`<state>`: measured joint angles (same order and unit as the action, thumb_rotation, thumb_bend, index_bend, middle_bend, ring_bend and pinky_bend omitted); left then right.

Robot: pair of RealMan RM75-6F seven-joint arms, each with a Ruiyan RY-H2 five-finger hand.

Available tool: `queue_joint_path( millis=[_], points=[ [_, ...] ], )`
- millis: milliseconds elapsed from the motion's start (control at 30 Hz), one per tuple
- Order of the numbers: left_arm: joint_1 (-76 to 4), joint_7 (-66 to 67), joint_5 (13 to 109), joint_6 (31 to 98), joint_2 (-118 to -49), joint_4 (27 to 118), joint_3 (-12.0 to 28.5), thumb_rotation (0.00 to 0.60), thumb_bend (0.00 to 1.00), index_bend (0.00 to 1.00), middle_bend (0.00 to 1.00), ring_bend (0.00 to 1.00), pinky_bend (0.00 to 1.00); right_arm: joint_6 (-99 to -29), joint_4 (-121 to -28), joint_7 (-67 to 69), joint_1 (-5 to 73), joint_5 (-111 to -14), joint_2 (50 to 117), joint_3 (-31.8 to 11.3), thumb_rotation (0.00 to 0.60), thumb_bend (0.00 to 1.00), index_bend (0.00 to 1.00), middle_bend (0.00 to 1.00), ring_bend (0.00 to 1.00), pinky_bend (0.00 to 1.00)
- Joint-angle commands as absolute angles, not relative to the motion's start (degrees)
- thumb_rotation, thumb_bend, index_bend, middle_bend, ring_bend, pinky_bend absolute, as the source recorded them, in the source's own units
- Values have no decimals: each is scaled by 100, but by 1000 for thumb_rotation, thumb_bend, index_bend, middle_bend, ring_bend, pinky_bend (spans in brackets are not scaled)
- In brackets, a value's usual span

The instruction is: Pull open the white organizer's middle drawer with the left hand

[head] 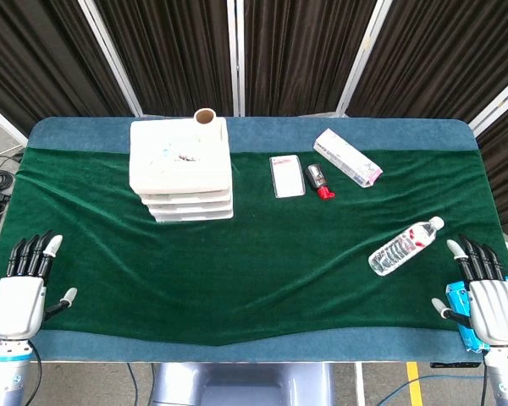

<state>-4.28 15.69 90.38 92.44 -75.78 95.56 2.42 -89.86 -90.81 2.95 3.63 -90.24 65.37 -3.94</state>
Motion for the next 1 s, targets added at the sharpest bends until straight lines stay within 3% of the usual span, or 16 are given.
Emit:
queue_joint_path(
  millis=[33, 667, 700, 733, 767, 800, 900, 1000],
  points=[
    [-429, 1565, 9039, 9235, -7576, 9561, 247, 600, 213, 0, 0, 0, 0, -8993, -9081, 299, 364, -9033, 6537, -396, 600, 44, 69, 0, 0, 0],
    [-574, 1155, 8962, 8975, -7739, 9658, 337, 600, 230, 0, 0, 0, 2, -8976, -9104, 399, 361, -8997, 6501, -409, 600, 43, 70, 0, 0, 0],
    [-583, 1112, 8974, 9007, -7789, 9652, 368, 600, 244, 0, 23, 14, 40, -8977, -9105, 405, 360, -8999, 6499, -408, 600, 43, 70, 0, 0, 0],
    [-601, 1065, 9004, 9027, -7842, 9627, 390, 600, 257, 0, 64, 45, 89, -8979, -9106, 414, 359, -9004, 6497, -406, 600, 43, 70, 0, 0, 0],
    [-631, 1003, 9045, 9028, -7890, 9614, 406, 600, 277, 0, 168, 132, 195, -8987, -9106, 425, 357, -9015, 6494, -402, 600, 43, 70, 0, 0, 0],
    [-693, 917, 9070, 8979, -7963, 9657, 434, 600, 298, 0, 321, 263, 328, -8999, -9112, 435, 355, -9033, 6490, -400, 600, 43, 70, 0, 0, 0],
    [-853, 735, 8981, 8720, -8105, 9788, 485, 600, 346, 0, 653, 561, 561, -9015, -9127, 464, 349, -9041, 6476, -401, 600, 44, 70, 0, 0, 0],
    [-998, 499, 8802, 8434, -8210, 9923, 544, 600, 429, 0, 795, 701, 702, -9020, -9131, 501, 344, -9029, 6459, -407, 600, 44, 70, 0, 0, 0]
  ],
)
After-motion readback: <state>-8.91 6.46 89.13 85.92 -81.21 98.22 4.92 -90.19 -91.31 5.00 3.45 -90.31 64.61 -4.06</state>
